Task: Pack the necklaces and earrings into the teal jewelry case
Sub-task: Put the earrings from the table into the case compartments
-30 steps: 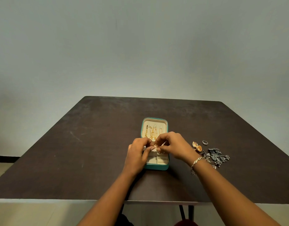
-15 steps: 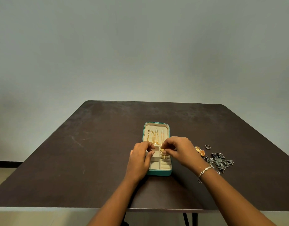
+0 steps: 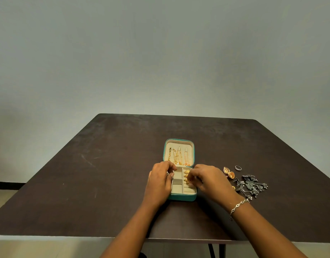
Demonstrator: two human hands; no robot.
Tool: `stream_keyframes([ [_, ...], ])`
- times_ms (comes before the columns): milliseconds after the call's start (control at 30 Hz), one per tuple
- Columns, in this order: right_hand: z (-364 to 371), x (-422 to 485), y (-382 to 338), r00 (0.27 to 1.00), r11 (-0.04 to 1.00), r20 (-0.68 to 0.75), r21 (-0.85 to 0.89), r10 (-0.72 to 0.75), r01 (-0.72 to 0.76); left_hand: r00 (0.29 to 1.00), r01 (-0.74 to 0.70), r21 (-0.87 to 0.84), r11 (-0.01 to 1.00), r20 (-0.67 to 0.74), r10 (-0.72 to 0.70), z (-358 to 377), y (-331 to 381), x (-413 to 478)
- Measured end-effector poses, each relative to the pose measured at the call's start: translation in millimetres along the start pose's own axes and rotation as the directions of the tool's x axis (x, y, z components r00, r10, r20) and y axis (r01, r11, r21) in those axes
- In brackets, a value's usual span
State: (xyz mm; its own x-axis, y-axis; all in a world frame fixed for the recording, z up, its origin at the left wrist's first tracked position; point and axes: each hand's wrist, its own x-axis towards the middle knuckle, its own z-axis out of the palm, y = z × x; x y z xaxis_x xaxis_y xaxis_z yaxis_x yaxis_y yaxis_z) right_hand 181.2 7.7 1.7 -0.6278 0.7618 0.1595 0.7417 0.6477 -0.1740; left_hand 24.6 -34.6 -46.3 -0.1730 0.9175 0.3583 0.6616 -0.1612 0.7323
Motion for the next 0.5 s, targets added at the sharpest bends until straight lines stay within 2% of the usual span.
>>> stream_keyframes([
  [500, 11.3, -4.6, 6.2, 0.996, 0.998, -0.077, 0.032, -0.053, 0.056, 1.000, 0.007, -0.005, 1.000, 0.004, -0.007, 2.9, -3.3, 1.7],
])
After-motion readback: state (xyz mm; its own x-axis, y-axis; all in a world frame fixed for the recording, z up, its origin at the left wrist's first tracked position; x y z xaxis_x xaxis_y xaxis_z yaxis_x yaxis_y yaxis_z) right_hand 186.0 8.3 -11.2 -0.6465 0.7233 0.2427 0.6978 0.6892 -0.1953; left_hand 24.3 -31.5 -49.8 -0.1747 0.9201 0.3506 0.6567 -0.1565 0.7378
